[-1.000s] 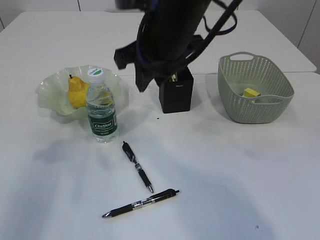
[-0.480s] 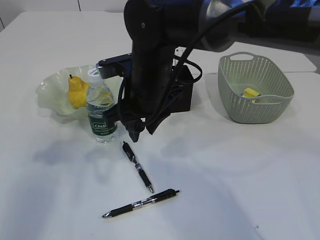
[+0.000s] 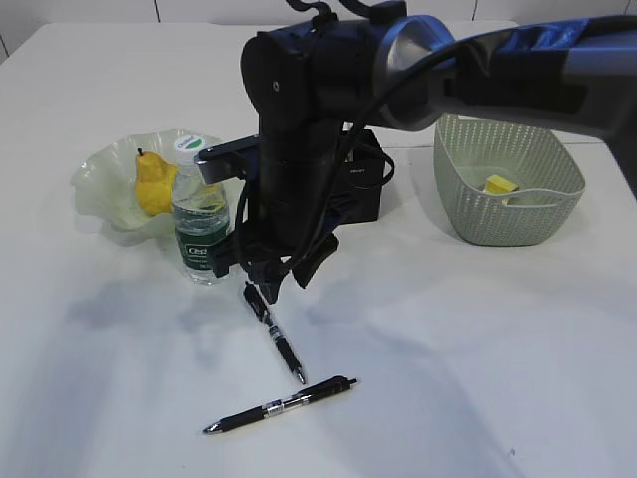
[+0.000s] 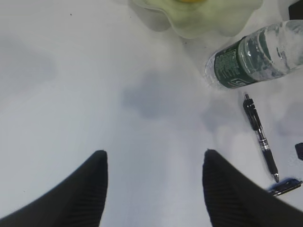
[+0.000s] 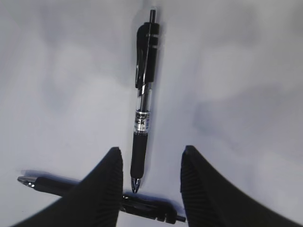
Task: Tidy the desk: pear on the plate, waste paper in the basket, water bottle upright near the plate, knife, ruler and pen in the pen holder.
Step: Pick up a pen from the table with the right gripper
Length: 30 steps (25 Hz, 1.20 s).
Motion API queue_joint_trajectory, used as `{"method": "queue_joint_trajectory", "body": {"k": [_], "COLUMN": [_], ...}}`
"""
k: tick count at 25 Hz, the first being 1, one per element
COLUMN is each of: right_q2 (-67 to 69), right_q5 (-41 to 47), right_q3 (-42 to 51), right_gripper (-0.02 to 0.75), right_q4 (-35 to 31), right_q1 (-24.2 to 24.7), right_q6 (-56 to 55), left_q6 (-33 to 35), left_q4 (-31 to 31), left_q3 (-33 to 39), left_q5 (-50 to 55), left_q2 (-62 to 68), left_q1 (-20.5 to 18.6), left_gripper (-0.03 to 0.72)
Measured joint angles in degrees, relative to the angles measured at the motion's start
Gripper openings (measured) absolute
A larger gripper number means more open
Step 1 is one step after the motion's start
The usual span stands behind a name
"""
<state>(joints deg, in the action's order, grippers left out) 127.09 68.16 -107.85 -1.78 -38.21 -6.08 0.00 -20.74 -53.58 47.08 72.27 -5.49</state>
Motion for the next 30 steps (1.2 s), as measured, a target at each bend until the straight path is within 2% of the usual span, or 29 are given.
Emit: {"method": "queue_joint_trajectory", "body": {"k": [13, 30], "right_q2": [3.8, 5.3], "right_q5": [-0.8, -4.3], "right_q3": [0.0, -0.2], "right_gripper": [0.303, 0.303], "right_q4": [-2.0, -0.9], "right_q1": [0.0, -0.7], "right_q6": [0.0, -1.9], "left_q6": [0.0, 0.0], "left_q4": [0.0, 0.0], "left_q3": [0.0, 0.0], "left_q5": [0.0, 0.0], "left_q2": [0.0, 0.0], "left_q1": [0.0, 0.0], "left_gripper": [0.447, 0.447]}}
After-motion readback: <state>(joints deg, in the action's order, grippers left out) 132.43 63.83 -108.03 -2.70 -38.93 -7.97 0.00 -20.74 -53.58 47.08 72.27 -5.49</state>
